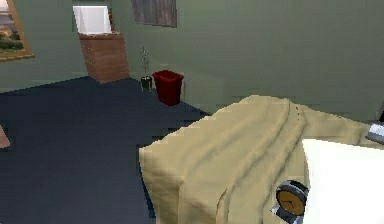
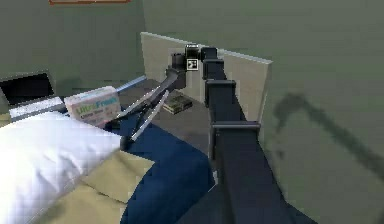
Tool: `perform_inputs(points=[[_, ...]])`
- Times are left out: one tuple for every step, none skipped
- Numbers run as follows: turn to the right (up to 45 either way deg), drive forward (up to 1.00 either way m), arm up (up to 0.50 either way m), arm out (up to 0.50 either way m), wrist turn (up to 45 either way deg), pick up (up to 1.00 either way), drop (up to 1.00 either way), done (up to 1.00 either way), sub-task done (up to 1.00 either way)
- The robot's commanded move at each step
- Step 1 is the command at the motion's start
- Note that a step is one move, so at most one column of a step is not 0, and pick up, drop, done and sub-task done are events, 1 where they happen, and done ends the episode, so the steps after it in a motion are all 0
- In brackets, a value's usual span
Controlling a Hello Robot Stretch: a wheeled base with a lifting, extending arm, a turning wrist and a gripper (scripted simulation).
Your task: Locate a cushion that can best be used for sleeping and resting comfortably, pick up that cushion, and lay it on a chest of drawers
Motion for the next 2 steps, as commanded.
perform_inputs(points=[[0.0,0.0,0.0,-0.44,0.0,0.0,0.0,0.0,0.0],[-30.0,0.0,0.0,0.0,0.0,0.0,0.0,0.0,0.0]])
